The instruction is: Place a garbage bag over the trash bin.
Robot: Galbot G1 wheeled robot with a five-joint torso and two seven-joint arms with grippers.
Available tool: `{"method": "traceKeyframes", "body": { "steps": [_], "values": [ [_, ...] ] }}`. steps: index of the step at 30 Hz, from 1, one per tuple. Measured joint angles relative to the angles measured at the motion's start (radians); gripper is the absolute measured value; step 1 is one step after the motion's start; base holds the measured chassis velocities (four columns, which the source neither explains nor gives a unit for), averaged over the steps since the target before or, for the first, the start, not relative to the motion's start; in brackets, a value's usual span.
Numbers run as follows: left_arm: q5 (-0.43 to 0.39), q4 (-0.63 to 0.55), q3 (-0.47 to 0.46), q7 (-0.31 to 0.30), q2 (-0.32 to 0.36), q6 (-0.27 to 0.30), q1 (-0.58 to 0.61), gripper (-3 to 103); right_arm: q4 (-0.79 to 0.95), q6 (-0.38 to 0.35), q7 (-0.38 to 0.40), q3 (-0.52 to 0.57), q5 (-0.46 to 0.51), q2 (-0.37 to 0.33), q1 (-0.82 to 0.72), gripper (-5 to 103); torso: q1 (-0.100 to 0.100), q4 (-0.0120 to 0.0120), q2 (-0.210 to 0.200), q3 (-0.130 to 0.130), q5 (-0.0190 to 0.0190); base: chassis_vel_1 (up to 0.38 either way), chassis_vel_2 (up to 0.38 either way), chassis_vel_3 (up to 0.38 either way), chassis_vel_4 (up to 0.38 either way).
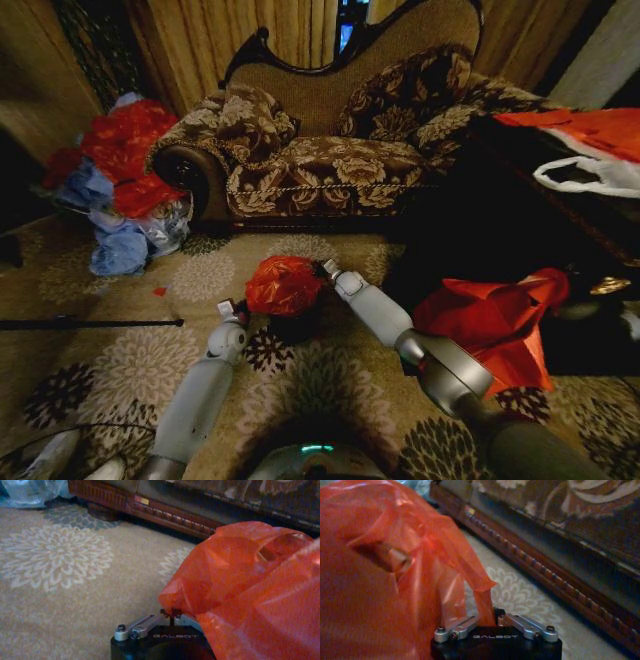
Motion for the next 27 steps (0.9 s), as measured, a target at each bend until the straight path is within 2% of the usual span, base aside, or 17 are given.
{"method": "traceKeyframes", "body": {
  "steps": [5, 12, 21, 23, 27],
  "values": [
    [0.005, 0.008, 0.0, 0.01, -0.002, 0.01, 0.001, 0, -0.031, 0.034, -0.051, 0.012, -0.059, 0.0, 0.005, 0, 0.0, 0.0001, 0.0, 0.0, 0.0, 0.0, 0.0, 0.0, 0.0],
    [0.006, 0.027, 0.001, 0.046, -0.003, 0.025, 0.007, 0, -0.079, 0.058, -0.053, 0.033, -0.098, 0.025, 0.005, 0, 0.0, 0.0, 0.0, 0.0, -0.0001, 0.0, 0.0, 0.0, 0.0],
    [0.011, 0.038, 0.001, 0.1, -0.011, 0.044, 0.026, 0, -0.126, 0.109, -0.064, 0.069, -0.211, 0.03, -0.001, 0, 0.0, 0.0001, 0.0, 0.0, 0.0, 0.0, 0.0, 0.0, 0.0],
    [0.012, 0.034, -0.002, 0.117, -0.012, 0.05, 0.042, 0, -0.149, 0.139, -0.071, 0.095, -0.265, 0.028, -0.002, 0, 0.0, 0.0001, 0.0, 0.0, 0.0, 0.0, 0.0, 0.0, 0.0],
    [0.014, 0.026, -0.008, 0.134, -0.013, 0.056, 0.058, 0, -0.15, 0.157, -0.084, 0.103, -0.298, 0.019, -0.009, 0, 0.0, 0.0001, 0.0, 0.0, 0.0, 0.0, 0.0, 0.0, 0.0]
  ]
}}
